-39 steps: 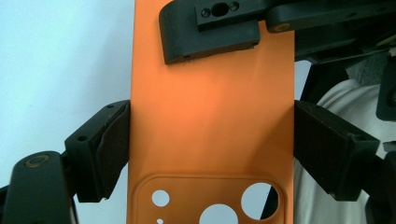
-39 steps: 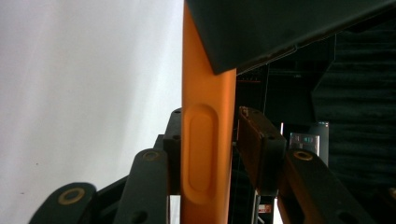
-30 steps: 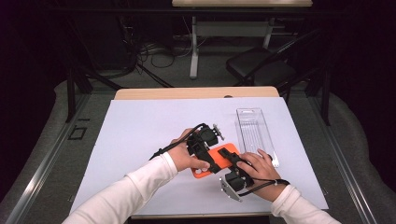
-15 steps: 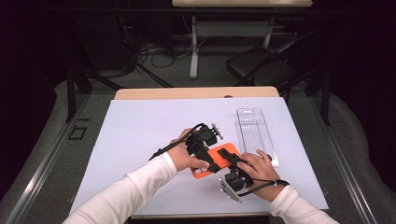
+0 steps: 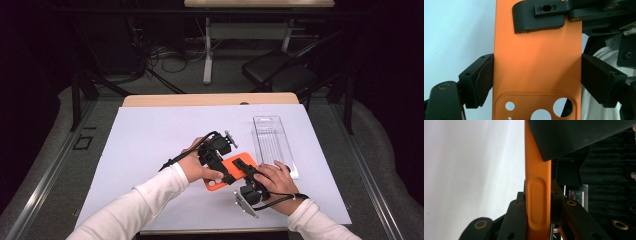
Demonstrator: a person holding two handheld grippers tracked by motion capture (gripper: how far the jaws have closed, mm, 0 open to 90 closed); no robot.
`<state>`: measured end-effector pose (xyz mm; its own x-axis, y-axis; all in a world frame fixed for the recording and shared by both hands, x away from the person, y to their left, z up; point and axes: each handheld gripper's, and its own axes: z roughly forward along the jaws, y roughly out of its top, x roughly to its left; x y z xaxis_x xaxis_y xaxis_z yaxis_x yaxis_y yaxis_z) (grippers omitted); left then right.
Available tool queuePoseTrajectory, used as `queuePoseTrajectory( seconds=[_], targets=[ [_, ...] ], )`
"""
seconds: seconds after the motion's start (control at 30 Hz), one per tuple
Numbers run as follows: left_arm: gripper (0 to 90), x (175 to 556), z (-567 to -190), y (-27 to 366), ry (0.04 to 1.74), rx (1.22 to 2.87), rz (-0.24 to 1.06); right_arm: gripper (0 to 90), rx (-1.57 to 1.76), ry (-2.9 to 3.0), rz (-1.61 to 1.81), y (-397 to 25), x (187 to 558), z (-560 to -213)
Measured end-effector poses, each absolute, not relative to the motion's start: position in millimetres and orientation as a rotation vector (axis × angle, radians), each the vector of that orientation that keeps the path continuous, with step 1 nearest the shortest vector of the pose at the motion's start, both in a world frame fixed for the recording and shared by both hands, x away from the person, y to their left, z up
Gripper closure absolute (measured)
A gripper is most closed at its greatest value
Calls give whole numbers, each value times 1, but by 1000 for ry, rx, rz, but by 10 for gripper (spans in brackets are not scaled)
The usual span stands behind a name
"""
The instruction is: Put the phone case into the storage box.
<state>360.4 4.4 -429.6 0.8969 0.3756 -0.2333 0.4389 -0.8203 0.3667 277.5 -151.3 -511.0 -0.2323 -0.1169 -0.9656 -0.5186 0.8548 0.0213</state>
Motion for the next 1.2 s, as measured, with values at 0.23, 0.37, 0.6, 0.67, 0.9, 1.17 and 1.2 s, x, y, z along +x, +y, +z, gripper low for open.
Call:
queuePoseTrajectory(
  seconds=[0.23, 0.37, 0.6, 0.67, 0.9, 1.17, 1.2],
  targets=[
    [159, 362, -429, 5, 601, 2634, -217, 833, -476, 1765, 404, -152, 278, -512],
    [158, 363, -431, 6, 611, 2635, -223, 839, -489, 1758, 391, -151, 279, -513],
    [157, 364, -434, 9, 636, 2618, -265, 859, -510, 1734, 387, -149, 280, -515],
    [157, 365, -434, 10, 636, 2610, -277, 865, -510, 1731, 389, -149, 280, -514],
    [155, 365, -433, 10, 635, 2606, -274, 866, -498, 1723, 397, -149, 279, -514],
    [149, 365, -434, 11, 644, 2585, -285, 866, -497, 1727, 392, -150, 279, -514],
    [148, 366, -434, 12, 642, 2585, -282, 867, -497, 1727, 393, -150, 280, -514]
  ],
)
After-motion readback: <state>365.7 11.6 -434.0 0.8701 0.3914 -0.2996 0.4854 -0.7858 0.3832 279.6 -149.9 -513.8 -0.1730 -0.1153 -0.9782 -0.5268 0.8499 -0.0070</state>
